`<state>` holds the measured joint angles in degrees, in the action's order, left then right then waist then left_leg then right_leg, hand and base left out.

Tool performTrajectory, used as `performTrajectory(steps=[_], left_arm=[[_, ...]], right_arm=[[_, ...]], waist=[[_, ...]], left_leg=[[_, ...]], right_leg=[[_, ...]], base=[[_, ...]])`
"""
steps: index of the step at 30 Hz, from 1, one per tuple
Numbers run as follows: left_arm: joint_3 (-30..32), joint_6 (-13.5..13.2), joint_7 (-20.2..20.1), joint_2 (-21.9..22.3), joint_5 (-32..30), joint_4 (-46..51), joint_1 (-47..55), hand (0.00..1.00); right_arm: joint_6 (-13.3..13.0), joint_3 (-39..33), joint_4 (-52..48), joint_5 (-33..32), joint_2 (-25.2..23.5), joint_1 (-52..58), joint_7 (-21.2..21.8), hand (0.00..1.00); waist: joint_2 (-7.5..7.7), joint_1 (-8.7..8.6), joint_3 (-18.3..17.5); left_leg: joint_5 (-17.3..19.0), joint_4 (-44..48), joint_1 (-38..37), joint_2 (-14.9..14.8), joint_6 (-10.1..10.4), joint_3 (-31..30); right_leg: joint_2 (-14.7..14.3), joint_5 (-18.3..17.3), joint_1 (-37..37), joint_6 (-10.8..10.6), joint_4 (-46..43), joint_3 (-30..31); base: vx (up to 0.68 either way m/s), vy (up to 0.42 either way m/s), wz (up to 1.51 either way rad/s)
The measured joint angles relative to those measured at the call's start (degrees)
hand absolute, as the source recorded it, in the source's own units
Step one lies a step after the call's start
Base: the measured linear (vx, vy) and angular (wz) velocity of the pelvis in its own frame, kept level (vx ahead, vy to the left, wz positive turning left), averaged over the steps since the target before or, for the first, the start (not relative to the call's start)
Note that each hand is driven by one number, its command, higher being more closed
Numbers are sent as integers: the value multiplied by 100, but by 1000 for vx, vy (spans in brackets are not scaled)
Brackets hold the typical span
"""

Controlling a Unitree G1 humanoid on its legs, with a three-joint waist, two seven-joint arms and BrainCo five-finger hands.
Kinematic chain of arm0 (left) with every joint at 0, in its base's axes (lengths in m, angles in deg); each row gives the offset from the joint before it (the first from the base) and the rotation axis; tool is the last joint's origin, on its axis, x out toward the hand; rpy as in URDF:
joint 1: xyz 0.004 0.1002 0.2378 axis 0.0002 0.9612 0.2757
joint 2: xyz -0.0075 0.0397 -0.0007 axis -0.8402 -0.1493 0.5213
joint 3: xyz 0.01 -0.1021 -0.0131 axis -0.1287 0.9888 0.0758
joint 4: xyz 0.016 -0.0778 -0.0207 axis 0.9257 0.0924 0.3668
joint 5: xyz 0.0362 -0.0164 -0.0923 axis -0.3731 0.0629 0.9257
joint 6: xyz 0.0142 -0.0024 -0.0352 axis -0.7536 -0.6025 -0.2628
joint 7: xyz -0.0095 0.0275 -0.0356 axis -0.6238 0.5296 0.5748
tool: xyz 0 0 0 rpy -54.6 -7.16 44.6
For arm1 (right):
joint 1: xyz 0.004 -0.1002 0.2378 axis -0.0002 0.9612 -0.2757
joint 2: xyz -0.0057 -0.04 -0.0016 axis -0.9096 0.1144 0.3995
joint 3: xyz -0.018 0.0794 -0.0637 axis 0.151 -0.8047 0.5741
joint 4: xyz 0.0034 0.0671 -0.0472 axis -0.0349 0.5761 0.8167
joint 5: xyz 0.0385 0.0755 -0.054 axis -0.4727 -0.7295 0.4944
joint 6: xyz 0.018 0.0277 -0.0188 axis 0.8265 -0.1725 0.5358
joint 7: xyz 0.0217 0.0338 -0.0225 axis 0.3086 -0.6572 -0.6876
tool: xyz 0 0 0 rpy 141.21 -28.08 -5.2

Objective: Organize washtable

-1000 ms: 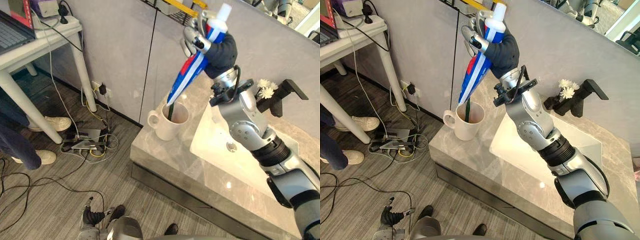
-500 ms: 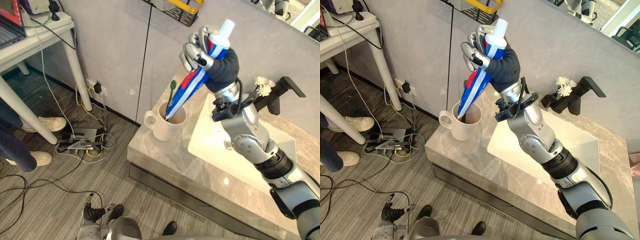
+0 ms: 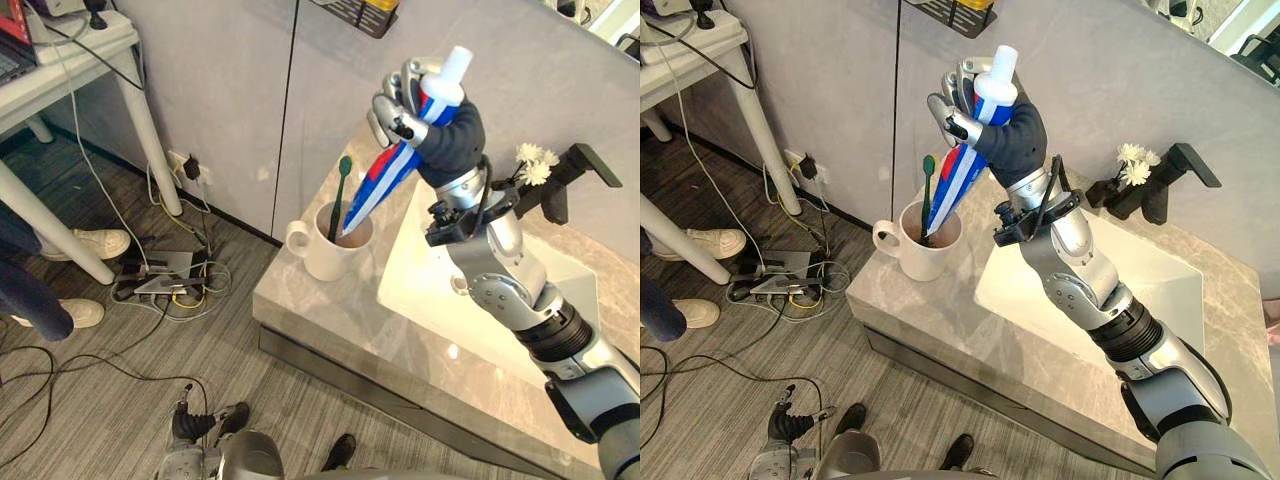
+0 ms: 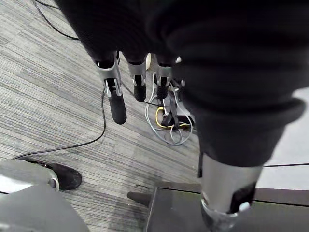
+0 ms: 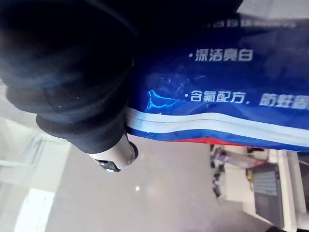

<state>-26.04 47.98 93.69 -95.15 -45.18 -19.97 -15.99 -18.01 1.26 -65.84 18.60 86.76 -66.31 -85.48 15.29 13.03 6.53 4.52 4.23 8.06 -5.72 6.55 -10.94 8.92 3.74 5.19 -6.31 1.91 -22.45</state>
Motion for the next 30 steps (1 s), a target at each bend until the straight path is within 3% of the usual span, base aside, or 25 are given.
performTrajectory(steps=[9, 24, 30], left_arm=[[-174, -51, -1, 36, 27, 66, -5, 0], [-395, -55, 9, -90, 30, 47, -24, 0], [-395, -55, 14, -118, 39, 45, -39, 0]], right_arm=[[-109, -133, -55, 2, -1, 10, -101, 100], [-343, -113, -167, -9, -212, 181, -117, 100], [-204, 156, 98, -11, -232, 389, -111, 100]], waist=[[-50, -116, 85], [-77, -104, 180], [-24, -63, 229]], left_leg=[[-1, 24, 102, 27, -1, -48], [-2, 109, 238, 25, -2, -176], [-5, 181, 344, 35, -2, -308]], right_leg=[[28, -9, 69, -7, -28, -43], [12, -43, 114, -10, -73, -136], [1, -46, 117, -8, -72, -249]], base=[[-1, -2, 2], [-8, -6, 3], [-9, -8, 10]])
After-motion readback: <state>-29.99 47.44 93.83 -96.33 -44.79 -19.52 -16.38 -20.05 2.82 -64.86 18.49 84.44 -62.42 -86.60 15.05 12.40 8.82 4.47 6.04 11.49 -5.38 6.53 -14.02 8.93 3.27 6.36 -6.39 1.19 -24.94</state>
